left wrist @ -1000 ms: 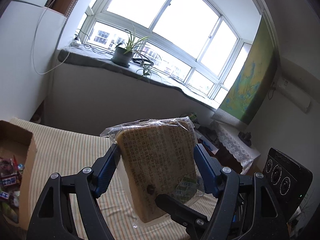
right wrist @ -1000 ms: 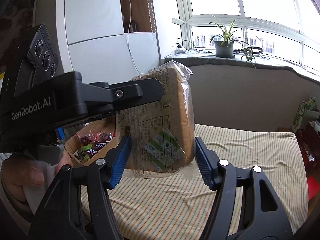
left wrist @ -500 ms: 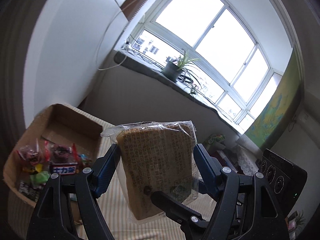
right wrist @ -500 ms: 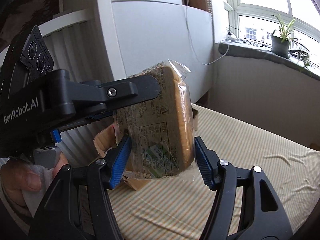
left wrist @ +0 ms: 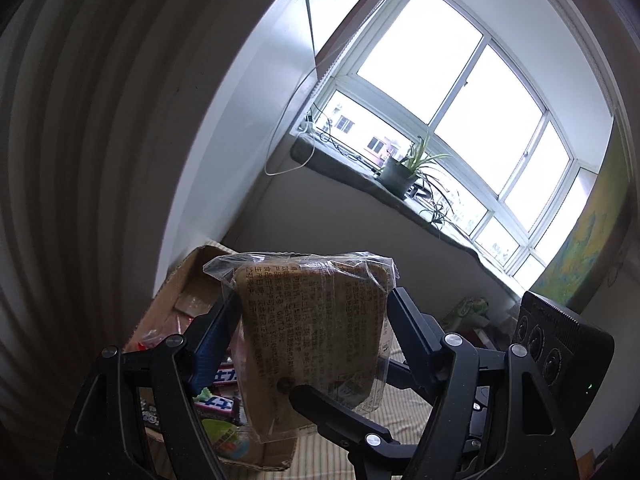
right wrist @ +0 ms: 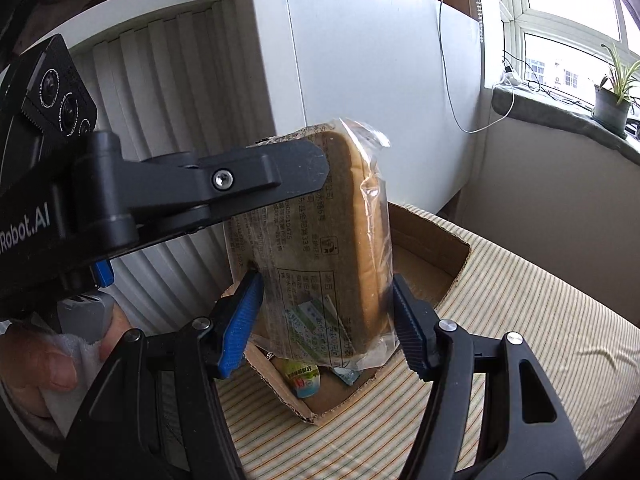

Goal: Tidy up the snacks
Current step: 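Lift the bread loaf with both grippers and carry it over the box, then lower the bread loaf into the box and open both grippers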

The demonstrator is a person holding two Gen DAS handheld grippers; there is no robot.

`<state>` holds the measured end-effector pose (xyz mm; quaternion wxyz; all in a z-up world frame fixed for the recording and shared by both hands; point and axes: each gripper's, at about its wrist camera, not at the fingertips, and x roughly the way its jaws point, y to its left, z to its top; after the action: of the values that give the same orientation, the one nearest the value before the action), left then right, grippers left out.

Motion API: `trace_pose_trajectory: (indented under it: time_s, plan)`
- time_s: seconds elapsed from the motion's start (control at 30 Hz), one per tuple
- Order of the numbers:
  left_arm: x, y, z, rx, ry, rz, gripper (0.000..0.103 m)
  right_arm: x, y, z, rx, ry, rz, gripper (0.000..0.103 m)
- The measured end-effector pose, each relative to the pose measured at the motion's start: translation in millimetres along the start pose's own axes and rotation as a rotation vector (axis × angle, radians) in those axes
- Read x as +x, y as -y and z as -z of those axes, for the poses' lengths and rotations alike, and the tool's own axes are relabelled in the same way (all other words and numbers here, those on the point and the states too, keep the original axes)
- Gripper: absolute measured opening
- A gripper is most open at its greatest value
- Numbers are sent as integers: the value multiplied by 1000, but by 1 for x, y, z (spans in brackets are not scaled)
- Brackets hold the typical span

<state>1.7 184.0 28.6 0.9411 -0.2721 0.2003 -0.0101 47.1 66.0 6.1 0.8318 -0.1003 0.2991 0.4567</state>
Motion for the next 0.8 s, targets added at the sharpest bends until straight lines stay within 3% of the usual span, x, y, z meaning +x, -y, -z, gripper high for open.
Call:
trace_pose_trajectory:
  time_s: [0.13,0.23,0.3,0.5,0.8]
  plan:
    - [3,-5,1,12,-13,-29,74,16,3,3,-5,-27,23,66]
    - [2,-7,4,71,22,-188,76,18,13,18,37,-42,48,67]
    - [-4,-11,4,88,51,-252,77,13,20,22,70,-30,42,67]
    - [-24,-3,1,157,126,-303,80,2,19,23,68,-18,51,67]
    - [-47,14,-5,219,192,-307,81,-5,5,17,37,2,45,67]
